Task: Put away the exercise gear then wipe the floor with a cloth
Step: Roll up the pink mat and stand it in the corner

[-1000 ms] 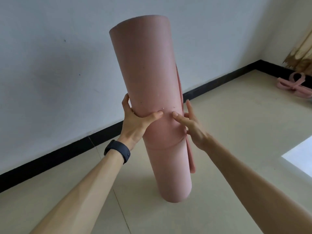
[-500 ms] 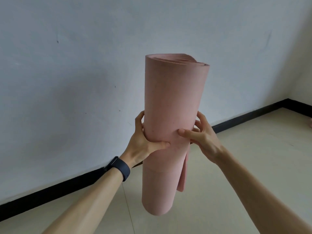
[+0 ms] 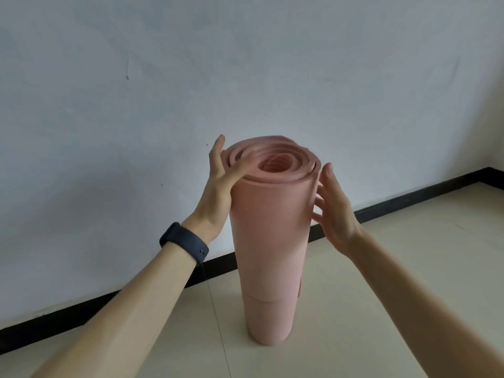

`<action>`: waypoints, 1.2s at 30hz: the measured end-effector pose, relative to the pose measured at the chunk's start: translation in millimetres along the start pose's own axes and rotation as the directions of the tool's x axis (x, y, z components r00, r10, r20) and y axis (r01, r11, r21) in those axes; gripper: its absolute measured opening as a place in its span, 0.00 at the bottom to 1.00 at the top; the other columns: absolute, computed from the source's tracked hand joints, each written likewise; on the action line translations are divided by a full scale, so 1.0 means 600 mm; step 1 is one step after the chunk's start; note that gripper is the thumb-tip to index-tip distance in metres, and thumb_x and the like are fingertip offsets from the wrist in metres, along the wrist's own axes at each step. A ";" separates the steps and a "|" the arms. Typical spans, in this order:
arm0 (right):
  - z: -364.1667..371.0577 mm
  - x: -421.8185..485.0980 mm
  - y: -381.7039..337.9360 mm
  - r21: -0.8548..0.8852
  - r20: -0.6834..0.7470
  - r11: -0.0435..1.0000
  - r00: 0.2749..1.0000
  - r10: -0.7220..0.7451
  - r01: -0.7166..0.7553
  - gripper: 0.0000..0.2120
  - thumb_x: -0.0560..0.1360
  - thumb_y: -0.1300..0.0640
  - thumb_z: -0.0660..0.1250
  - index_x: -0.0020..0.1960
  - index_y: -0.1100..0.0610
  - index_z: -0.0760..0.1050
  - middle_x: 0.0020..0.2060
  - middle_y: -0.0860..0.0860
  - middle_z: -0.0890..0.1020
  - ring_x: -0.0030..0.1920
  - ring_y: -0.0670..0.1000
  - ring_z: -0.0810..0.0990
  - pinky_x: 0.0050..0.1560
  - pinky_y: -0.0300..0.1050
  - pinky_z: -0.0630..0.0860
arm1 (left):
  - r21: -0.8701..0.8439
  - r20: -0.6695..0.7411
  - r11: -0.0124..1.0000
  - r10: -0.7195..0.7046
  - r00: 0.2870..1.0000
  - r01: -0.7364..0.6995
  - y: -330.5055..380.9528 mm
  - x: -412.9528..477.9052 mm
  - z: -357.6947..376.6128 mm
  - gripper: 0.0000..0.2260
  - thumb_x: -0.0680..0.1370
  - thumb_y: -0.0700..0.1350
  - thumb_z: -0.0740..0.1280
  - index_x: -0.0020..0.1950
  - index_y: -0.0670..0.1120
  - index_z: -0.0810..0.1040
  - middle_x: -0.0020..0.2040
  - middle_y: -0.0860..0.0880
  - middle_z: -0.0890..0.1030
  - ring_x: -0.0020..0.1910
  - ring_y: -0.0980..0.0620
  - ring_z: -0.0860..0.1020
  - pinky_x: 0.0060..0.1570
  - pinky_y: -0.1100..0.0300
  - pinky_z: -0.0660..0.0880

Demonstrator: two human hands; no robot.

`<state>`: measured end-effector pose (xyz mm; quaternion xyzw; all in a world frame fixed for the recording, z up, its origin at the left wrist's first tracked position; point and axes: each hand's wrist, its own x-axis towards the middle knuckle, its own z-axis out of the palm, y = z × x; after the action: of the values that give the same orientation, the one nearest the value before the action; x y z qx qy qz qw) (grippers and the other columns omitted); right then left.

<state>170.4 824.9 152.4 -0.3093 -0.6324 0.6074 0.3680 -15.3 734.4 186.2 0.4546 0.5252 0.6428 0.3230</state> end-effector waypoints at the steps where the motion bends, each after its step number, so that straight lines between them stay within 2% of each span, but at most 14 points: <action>1: 0.011 0.008 -0.021 -0.021 0.008 1.000 1.000 -0.011 0.012 0.35 0.64 0.19 0.56 0.64 0.35 0.75 0.63 0.36 0.78 0.64 0.42 0.76 0.70 0.54 0.69 | 0.017 -0.031 1.000 -0.016 0.999 0.017 0.010 0.011 0.005 0.46 0.64 0.69 0.71 0.78 0.65 0.52 0.75 0.56 0.67 0.73 0.56 0.67 0.73 0.47 0.62; 3: 0.024 0.023 -0.055 -0.049 0.042 0.998 0.999 -0.026 0.028 0.26 0.71 0.26 0.53 0.56 0.37 0.80 0.52 0.34 0.84 0.54 0.34 0.80 0.60 0.42 0.72 | 0.139 -0.074 0.989 -0.040 0.996 0.050 0.023 0.032 0.013 0.45 0.67 0.71 0.68 0.79 0.62 0.53 0.76 0.55 0.66 0.74 0.54 0.66 0.74 0.48 0.62; 5: 0.026 0.042 -0.070 -0.073 0.002 0.997 1.000 0.003 -0.003 0.22 0.74 0.31 0.61 0.53 0.43 0.84 0.49 0.40 0.86 0.53 0.41 0.83 0.52 0.42 0.73 | 0.273 -0.146 0.957 -0.064 0.987 0.102 0.026 0.052 0.016 0.37 0.74 0.65 0.66 0.79 0.56 0.57 0.76 0.53 0.66 0.73 0.52 0.66 0.71 0.54 0.63; 7: 0.024 0.056 -0.064 -0.090 -0.102 0.994 0.994 0.048 -0.058 0.21 0.71 0.34 0.67 0.54 0.47 0.84 0.51 0.44 0.86 0.55 0.48 0.82 0.51 0.46 0.75 | 0.407 -0.116 0.906 -0.078 0.990 0.119 0.025 0.066 0.012 0.33 0.77 0.60 0.65 0.79 0.57 0.55 0.76 0.50 0.64 0.74 0.50 0.65 0.68 0.58 0.62; 10: 0.011 0.059 -0.064 -0.184 -0.123 0.965 0.979 0.164 -0.185 0.30 0.63 0.28 0.66 0.62 0.40 0.76 0.60 0.41 0.79 0.61 0.51 0.77 0.60 0.62 0.73 | 0.587 -0.026 0.794 -0.175 0.984 0.156 0.041 0.079 0.004 0.37 0.78 0.60 0.64 0.81 0.52 0.50 0.79 0.49 0.58 0.77 0.49 0.60 0.64 0.60 0.59; 13: -0.001 0.063 -0.107 -0.346 -0.043 0.910 0.973 0.227 -0.228 0.37 0.64 0.25 0.66 0.69 0.39 0.70 0.62 0.40 0.75 0.60 0.54 0.75 0.60 0.67 0.71 | 0.715 -0.036 0.672 -0.243 0.969 0.194 0.074 0.097 0.007 0.37 0.75 0.54 0.67 0.80 0.50 0.54 0.73 0.48 0.68 0.65 0.46 0.73 0.53 0.56 0.74; 15: 0.001 0.072 -0.129 -0.449 -0.041 0.868 0.975 0.218 -0.213 0.35 0.66 0.26 0.68 0.65 0.45 0.72 0.57 0.43 0.77 0.55 0.53 0.77 0.55 0.61 0.75 | 0.748 -0.020 0.638 -0.254 0.967 0.183 0.085 0.098 0.023 0.31 0.72 0.50 0.65 0.76 0.50 0.64 0.71 0.47 0.70 0.61 0.45 0.76 0.52 0.54 0.77; 18: 0.015 0.085 -0.116 -0.509 -0.199 0.847 0.978 0.060 -0.156 0.28 0.68 0.38 0.72 0.59 0.56 0.72 0.50 0.48 0.80 0.52 0.51 0.80 0.43 0.47 0.74 | 0.740 -0.002 0.650 -0.255 0.967 0.173 0.074 0.098 0.043 0.30 0.74 0.42 0.60 0.77 0.53 0.63 0.73 0.47 0.69 0.66 0.46 0.73 0.66 0.51 0.72; 21: 0.009 0.084 -0.087 -0.293 -0.199 0.950 0.979 0.046 -0.104 0.25 0.71 0.45 0.71 0.65 0.50 0.70 0.52 0.46 0.80 0.54 0.49 0.80 0.55 0.47 0.77 | 0.708 -0.024 0.683 -0.230 0.973 0.179 0.068 0.106 0.043 0.30 0.74 0.40 0.60 0.77 0.53 0.65 0.72 0.49 0.71 0.66 0.47 0.73 0.66 0.53 0.72; 23: 0.002 0.078 -0.086 -0.249 -0.182 0.962 0.981 0.063 -0.108 0.22 0.72 0.46 0.70 0.64 0.46 0.74 0.53 0.45 0.81 0.54 0.47 0.80 0.55 0.47 0.78 | 0.690 -0.069 0.698 -0.198 0.978 0.190 0.065 0.108 0.045 0.29 0.74 0.41 0.60 0.76 0.53 0.67 0.72 0.50 0.71 0.67 0.48 0.73 0.67 0.53 0.71; 27: -0.004 0.069 -0.120 -0.475 -0.165 0.857 0.977 0.137 -0.201 0.19 0.70 0.40 0.69 0.56 0.50 0.76 0.50 0.47 0.81 0.50 0.51 0.80 0.48 0.52 0.80 | 0.677 -0.072 0.711 -0.193 0.979 0.190 0.064 0.105 0.056 0.24 0.74 0.42 0.60 0.70 0.54 0.74 0.65 0.52 0.78 0.63 0.48 0.76 0.65 0.52 0.73; 30: 0.000 0.070 -0.138 -0.570 -0.138 0.796 0.979 0.152 -0.204 0.25 0.70 0.44 0.70 0.63 0.52 0.71 0.52 0.49 0.80 0.48 0.51 0.81 0.44 0.53 0.81 | 0.682 -0.024 0.711 -0.210 0.978 0.169 0.072 0.115 0.052 0.24 0.74 0.40 0.59 0.69 0.52 0.76 0.63 0.51 0.79 0.60 0.48 0.77 0.63 0.52 0.75; 32: 0.005 0.071 -0.143 -0.603 -0.125 0.781 0.986 0.107 -0.161 0.32 0.70 0.49 0.68 0.73 0.45 0.66 0.57 0.47 0.79 0.49 0.54 0.82 0.45 0.57 0.84 | 0.697 0.006 0.704 -0.199 0.980 0.139 0.077 0.117 0.050 0.24 0.75 0.38 0.59 0.69 0.52 0.76 0.61 0.51 0.79 0.58 0.49 0.78 0.58 0.56 0.76; 36: 0.015 0.087 -0.154 -0.745 -0.059 0.662 0.997 0.055 -0.081 0.29 0.72 0.53 0.63 0.72 0.43 0.67 0.49 0.45 0.78 0.45 0.52 0.81 0.36 0.50 0.82 | 0.782 0.068 0.620 -0.182 0.981 0.061 0.078 0.116 0.049 0.23 0.76 0.37 0.57 0.69 0.51 0.73 0.63 0.49 0.77 0.60 0.47 0.75 0.59 0.56 0.73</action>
<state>139.9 857.1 249.5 -0.4655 -0.8078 0.3038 0.1961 -11.5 796.4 249.4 0.5567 0.7559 0.2970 0.1744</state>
